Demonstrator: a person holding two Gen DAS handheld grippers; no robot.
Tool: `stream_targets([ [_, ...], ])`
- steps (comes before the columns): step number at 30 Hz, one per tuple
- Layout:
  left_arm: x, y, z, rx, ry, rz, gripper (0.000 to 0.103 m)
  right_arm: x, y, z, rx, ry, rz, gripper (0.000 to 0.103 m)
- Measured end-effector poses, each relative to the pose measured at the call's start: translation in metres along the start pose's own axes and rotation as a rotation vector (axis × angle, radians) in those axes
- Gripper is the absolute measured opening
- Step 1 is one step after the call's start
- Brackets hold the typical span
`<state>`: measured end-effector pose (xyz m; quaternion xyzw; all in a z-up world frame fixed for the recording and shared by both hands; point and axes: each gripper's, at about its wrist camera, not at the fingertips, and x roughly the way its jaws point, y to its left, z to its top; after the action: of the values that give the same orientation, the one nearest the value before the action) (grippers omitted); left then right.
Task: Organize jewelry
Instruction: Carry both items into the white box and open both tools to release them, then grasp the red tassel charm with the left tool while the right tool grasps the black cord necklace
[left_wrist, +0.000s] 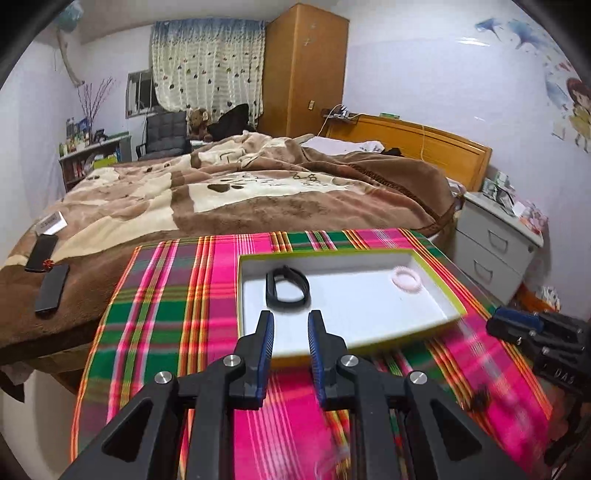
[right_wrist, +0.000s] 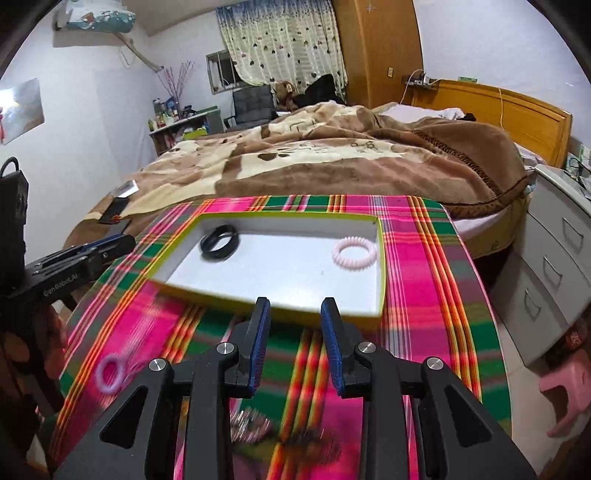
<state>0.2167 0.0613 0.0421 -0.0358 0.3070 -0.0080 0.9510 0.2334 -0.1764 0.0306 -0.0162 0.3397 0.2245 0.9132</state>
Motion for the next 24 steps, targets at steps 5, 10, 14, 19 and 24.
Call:
stream_targets([
  [5, -0.034, -0.011, -0.031, 0.031, -0.001, -0.036, 0.018, -0.029, 0.011, -0.027, -0.015, -0.006, 0.004, 0.029],
  [10, -0.06, -0.013, -0.058, 0.021, 0.003, -0.059, 0.018, -0.05, 0.017, -0.054, 0.014, -0.009, 0.016, 0.029],
  [14, -0.075, -0.014, -0.076, 0.017, 0.01, -0.068, 0.018, -0.062, 0.018, -0.069, 0.044, -0.006, 0.027, 0.029],
  [19, -0.089, -0.016, -0.093, 0.012, 0.021, -0.069, 0.018, -0.071, 0.023, -0.086, 0.047, 0.002, 0.017, 0.029],
  [24, -0.095, -0.019, -0.101, 0.017, 0.034, -0.085, 0.018, -0.072, 0.027, -0.1, 0.06, 0.026, 0.021, 0.029],
])
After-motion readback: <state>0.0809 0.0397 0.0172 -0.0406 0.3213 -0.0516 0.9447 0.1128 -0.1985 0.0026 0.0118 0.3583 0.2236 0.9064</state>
